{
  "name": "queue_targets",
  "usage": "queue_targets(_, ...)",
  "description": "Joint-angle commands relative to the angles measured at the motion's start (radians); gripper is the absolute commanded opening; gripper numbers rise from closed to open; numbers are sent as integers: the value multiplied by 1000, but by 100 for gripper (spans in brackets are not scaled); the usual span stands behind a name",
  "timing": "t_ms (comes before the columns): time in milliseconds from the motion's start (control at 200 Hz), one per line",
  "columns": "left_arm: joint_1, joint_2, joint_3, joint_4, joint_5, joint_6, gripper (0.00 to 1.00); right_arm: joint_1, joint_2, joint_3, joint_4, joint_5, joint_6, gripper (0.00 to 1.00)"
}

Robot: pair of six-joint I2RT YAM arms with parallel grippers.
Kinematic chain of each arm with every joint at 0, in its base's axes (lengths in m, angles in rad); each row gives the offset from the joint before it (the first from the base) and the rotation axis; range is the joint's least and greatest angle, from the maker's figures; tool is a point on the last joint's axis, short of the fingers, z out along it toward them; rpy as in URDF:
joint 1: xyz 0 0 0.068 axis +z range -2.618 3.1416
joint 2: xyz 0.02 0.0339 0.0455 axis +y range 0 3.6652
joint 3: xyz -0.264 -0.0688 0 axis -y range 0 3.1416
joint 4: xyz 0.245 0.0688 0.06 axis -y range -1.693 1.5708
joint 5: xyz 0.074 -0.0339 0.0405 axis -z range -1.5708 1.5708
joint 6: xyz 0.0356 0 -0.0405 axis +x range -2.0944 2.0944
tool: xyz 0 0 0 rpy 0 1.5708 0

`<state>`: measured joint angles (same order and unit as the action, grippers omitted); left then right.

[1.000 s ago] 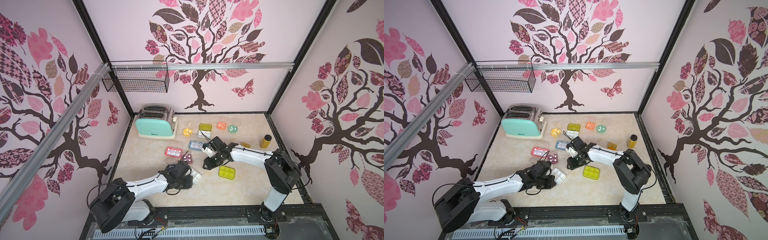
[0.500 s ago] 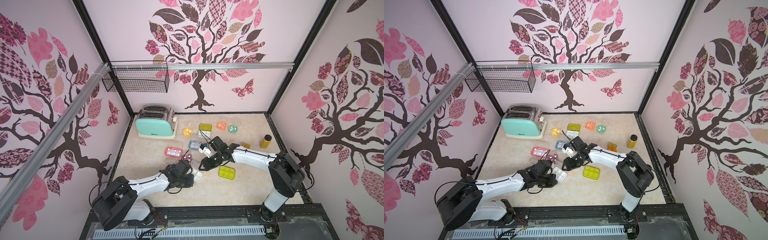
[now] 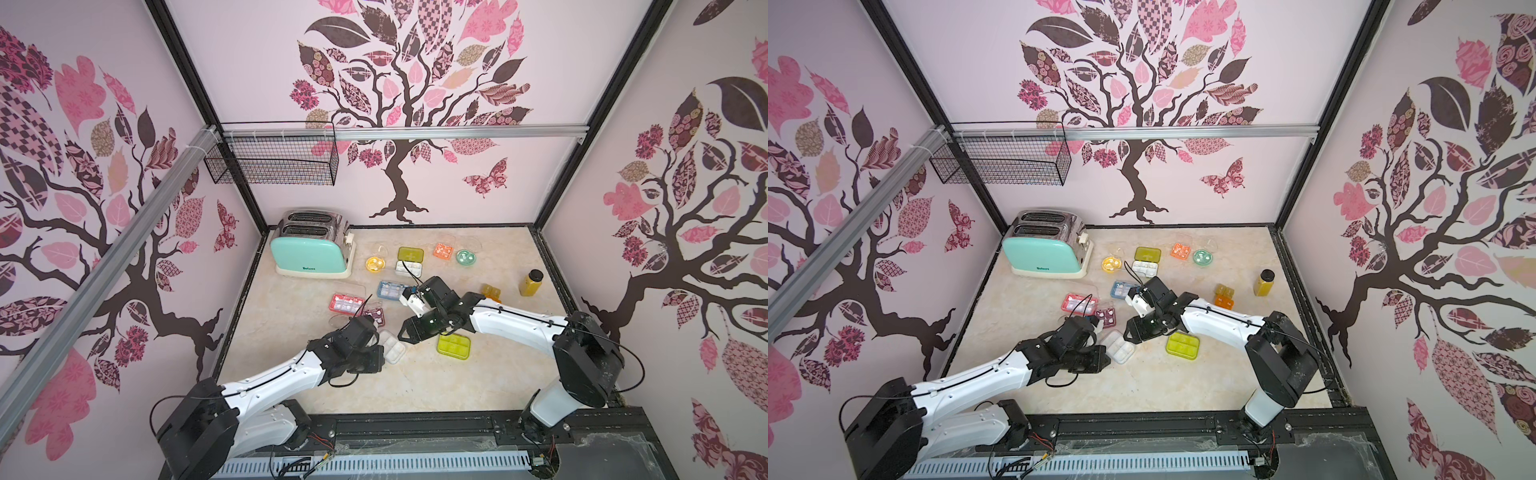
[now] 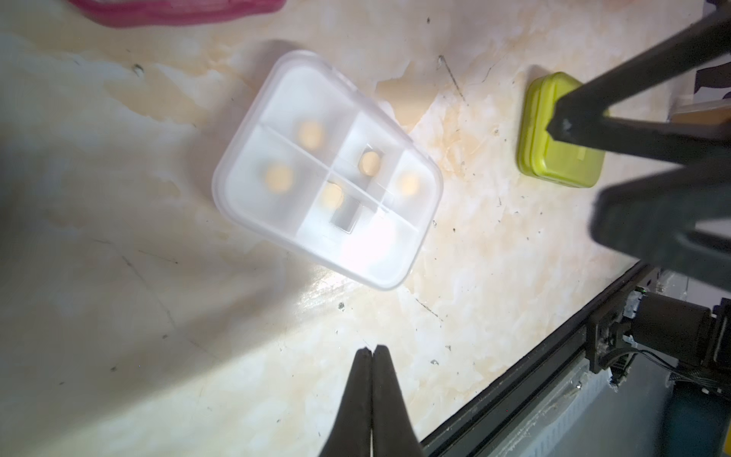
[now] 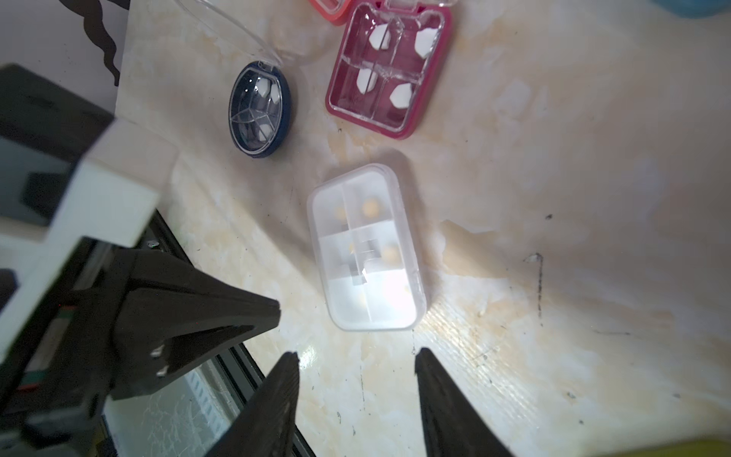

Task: Close pillboxes
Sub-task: Close the lid on the pillbox.

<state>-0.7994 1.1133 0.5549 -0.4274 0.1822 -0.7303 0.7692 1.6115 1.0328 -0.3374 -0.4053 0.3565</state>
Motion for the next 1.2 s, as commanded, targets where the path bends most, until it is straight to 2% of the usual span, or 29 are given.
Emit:
queue_targets(0,2,-48,45,-115,-66,46,4,-2,-15,-13,-3,102,72,55)
queue_targets(105,50,-27,85,-125,-51,92,9,-1,-24,-75,64,91,188,64)
queue_targets(210,118,31,116,-84,-13,142,24,2,-65,-183,187,64,316,74)
queue_targets(315,153,109,156,-42,-9,205,34,21,-110,-264,262,75,390,74)
queue_targets(435,171,221,227,-51,2,279,38,44,-133,-296,270,79,404,73)
queue_targets(560,172,309,255,-19,11,303,43,50,-137,-292,248,56,393,73)
queue_targets(840,171,406,303,-51,-79,358,67,51,-148,-289,236,42,366,76)
queue_targets(1075,171,423,285,-30,-43,344,68,51,-147,-287,232,36,348,76)
queue_targets(1196,162,410,266,-11,0,307,64,51,-151,-283,221,41,343,76)
